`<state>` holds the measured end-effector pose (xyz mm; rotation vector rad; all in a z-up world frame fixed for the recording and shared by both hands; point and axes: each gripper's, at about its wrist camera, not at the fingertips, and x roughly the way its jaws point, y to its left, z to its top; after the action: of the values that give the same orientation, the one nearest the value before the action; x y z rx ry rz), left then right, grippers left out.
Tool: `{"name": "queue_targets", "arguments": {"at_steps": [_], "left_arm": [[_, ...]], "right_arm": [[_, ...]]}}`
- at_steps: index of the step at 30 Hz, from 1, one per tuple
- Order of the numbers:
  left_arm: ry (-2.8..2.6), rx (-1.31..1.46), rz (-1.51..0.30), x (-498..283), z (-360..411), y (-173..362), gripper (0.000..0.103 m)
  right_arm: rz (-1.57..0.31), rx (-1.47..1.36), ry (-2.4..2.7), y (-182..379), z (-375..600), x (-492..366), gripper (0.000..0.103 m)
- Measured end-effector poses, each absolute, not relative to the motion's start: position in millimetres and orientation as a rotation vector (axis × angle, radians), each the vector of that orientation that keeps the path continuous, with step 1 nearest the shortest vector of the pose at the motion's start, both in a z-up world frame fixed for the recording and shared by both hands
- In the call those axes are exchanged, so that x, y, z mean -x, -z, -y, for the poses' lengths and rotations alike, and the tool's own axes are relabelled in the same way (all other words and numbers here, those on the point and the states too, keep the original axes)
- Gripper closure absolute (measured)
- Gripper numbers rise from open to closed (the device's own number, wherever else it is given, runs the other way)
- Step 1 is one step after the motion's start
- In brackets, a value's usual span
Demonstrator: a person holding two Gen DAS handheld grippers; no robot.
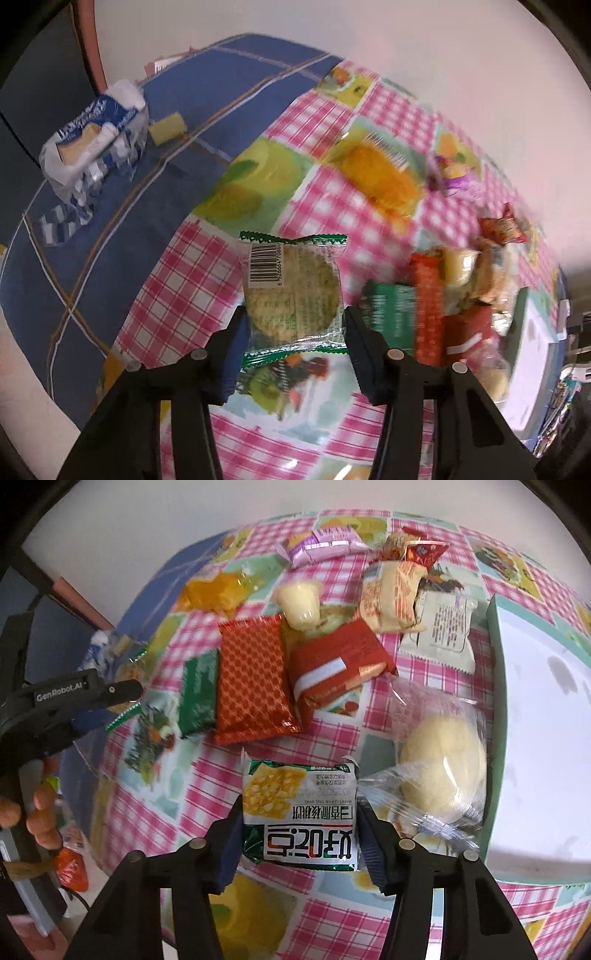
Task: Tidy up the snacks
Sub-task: 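Carry both packets into the white tray and open both tools to release them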
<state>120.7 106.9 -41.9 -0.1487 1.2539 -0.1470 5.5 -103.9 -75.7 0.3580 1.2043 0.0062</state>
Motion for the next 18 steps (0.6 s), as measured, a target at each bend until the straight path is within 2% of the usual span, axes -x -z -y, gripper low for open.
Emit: {"name": "queue_targets", "arguments": {"at_steps": [12,18], "left_arm": [[0.254,0.096,-1.149,-96.2,-31.2,-35.8,0.05],[0.352,0.043,-1.142,-78.1,39.6,-49.0,0.05]], "right_arm": [[-0.987,-0.418,0.096,12.3,135.8,20.9,0.044],[-0.974,-0.462,0.396,15.4,205.7,40.7,0.044]]}}
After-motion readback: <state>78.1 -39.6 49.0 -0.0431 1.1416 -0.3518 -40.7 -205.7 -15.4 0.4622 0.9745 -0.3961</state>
